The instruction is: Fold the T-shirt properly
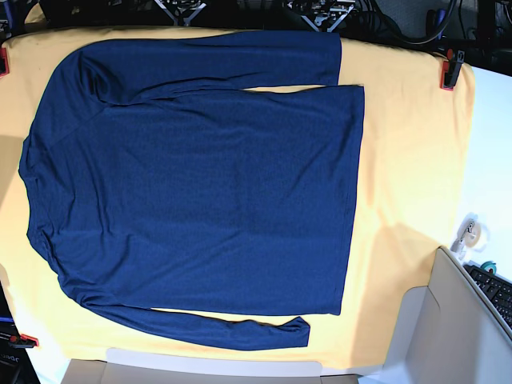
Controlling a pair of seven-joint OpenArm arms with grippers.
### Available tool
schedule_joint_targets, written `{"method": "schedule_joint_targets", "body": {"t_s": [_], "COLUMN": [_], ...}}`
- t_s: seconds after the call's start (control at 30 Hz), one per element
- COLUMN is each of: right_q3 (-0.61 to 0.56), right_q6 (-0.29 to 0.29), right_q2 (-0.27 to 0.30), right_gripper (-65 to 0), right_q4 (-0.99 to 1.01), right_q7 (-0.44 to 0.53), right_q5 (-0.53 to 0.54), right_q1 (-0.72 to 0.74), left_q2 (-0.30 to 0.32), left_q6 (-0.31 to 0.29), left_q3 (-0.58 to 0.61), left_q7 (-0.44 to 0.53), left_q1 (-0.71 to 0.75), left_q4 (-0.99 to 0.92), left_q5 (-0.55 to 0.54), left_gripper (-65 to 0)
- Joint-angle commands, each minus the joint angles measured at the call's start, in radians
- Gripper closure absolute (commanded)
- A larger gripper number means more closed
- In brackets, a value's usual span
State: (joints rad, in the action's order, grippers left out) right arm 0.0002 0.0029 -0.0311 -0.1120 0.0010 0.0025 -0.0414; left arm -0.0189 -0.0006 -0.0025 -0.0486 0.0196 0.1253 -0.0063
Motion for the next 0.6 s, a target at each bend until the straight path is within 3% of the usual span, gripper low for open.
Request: {"method": "schedule_joint_targets", "body": {"t_s": [0.0, 0.57], "right_q3": [-0.002, -0.002], "right_q6": [0.001, 0.001], "right_q2": [-0.002, -0.002], "right_gripper": [0.0, 0.0], "right_q4": [-0.010, -0.019], "right_q7": [0.007, 0.007], "right_q5": [0.000, 0.000], "right_q1": [-0.010, -0.015], "left_q2": [0.001, 0.001], "left_q6": [-0.003, -0.003], "left_q3": [-0.003, -0.004], "left_q7": [0.008, 0.010], "left_q1": [0.003, 0.003], "left_q4": [0.004, 0.004], "left_q5": [0.006, 0.006], "left_gripper": [0.0, 0.0]}}
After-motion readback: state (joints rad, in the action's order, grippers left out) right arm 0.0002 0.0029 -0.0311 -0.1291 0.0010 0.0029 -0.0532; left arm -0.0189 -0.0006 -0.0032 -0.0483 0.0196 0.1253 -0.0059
